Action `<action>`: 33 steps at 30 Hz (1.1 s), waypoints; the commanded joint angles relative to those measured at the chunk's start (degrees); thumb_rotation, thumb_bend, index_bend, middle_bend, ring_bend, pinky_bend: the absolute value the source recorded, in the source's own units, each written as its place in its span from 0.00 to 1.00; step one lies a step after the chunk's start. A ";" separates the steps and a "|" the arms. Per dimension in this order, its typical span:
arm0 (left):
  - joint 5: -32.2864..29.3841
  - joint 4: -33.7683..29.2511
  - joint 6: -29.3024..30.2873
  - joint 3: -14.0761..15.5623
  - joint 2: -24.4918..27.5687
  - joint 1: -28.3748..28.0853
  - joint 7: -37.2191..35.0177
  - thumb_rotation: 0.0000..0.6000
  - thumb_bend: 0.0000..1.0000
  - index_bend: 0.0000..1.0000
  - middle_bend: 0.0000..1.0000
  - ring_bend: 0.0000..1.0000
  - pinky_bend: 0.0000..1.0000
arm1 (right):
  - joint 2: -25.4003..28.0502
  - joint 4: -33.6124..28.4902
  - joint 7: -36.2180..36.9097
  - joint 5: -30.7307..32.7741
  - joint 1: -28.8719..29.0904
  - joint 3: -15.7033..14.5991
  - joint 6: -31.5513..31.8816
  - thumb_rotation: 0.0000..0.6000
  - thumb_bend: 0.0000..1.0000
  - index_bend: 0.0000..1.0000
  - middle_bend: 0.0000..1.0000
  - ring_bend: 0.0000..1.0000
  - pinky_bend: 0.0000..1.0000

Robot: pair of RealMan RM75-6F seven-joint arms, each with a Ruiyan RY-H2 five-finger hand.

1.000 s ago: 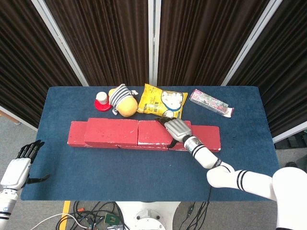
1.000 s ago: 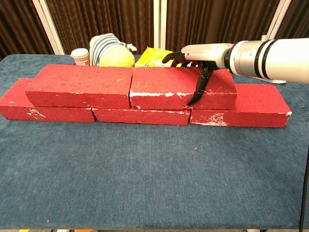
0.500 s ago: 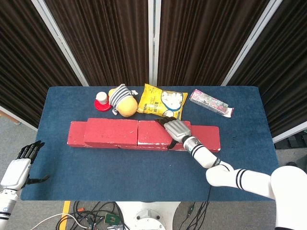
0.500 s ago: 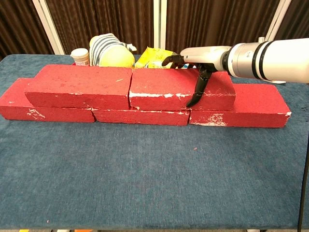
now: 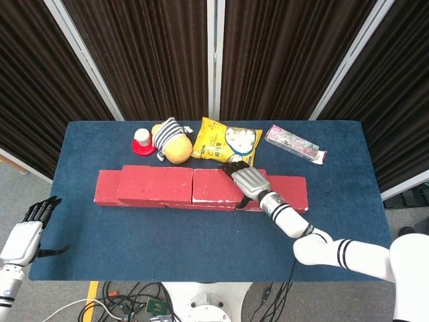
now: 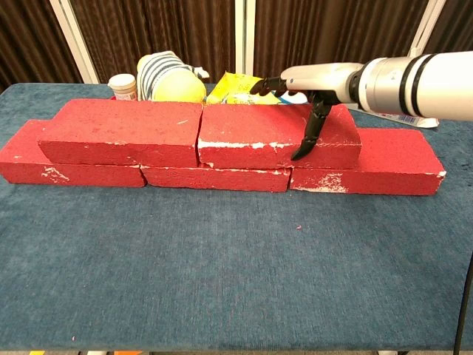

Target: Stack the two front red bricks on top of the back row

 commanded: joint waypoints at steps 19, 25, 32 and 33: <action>-1.01 -4.51 2.34 -1.26 0.07 0.37 8.62 1.00 0.09 0.03 0.00 0.00 0.00 | 23.31 -13.78 7.64 -28.92 -34.63 -13.28 43.15 1.00 0.00 0.00 0.00 0.00 0.00; -1.03 -6.42 3.22 -1.36 0.44 0.70 11.25 1.00 0.09 0.03 0.00 0.00 0.00 | 19.63 -3.58 13.07 -31.10 -44.51 -15.41 52.62 1.00 0.00 0.00 0.00 0.00 0.00; -0.35 -7.87 5.70 -1.70 -0.04 1.44 15.21 1.00 0.09 0.03 0.00 0.00 0.00 | 13.83 7.70 20.21 -31.75 -52.81 -15.67 59.09 1.00 0.00 0.00 0.00 0.00 0.00; -0.37 -7.99 5.88 -1.74 -0.19 1.50 15.65 1.00 0.09 0.03 0.00 0.00 0.00 | 13.26 8.89 21.12 -31.86 -53.62 -15.68 59.56 1.00 0.00 0.00 0.00 0.00 0.00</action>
